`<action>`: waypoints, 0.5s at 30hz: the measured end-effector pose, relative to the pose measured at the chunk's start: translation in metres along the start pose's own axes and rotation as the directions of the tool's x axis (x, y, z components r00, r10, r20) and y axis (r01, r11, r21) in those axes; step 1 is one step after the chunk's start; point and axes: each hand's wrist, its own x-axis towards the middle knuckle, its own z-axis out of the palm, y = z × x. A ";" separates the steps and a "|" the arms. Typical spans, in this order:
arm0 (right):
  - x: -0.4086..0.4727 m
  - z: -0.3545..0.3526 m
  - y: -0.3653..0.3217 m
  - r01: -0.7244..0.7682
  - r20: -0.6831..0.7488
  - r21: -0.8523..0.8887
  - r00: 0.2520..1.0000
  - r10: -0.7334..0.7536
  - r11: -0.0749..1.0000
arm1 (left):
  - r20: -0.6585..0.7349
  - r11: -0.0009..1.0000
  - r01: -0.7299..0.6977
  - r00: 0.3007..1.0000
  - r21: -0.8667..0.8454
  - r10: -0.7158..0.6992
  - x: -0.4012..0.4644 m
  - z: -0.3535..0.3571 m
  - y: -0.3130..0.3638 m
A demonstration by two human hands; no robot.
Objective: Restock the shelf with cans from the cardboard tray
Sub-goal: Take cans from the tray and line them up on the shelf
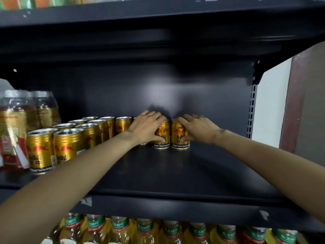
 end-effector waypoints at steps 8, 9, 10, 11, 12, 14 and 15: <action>0.025 0.012 -0.005 -0.026 -0.017 -0.152 1.000 0.023 0.988 | 0.002 0.995 0.059 0.998 0.080 -0.060 0.005 0.022 -0.010; 0.027 0.013 -0.005 -0.029 -0.010 -0.150 1.000 0.028 0.988 | -0.007 0.996 0.056 0.998 0.073 -0.056 0.005 0.024 -0.010; 0.029 0.013 -0.005 -0.036 -0.001 -0.146 0.999 0.036 0.989 | -0.016 0.996 0.055 0.998 0.064 -0.054 0.005 0.025 -0.011; 0.030 0.013 -0.004 -0.045 0.002 -0.138 0.999 0.045 0.989 | -0.021 0.997 0.059 0.998 0.049 -0.058 0.004 0.027 -0.011; 0.030 0.014 -0.004 -0.052 -0.002 -0.131 0.999 0.052 0.990 | -0.022 0.997 0.066 0.998 0.033 -0.065 0.003 0.028 -0.011; 0.030 0.014 -0.004 -0.062 -0.005 -0.124 0.998 0.061 0.990 | -0.009 0.996 0.085 0.996 -0.004 -0.085 0.001 0.033 -0.012; 0.029 0.015 -0.005 -0.065 -0.004 -0.120 0.998 0.065 0.991 | -0.001 0.995 0.097 0.995 -0.028 -0.097 0.000 0.034 -0.011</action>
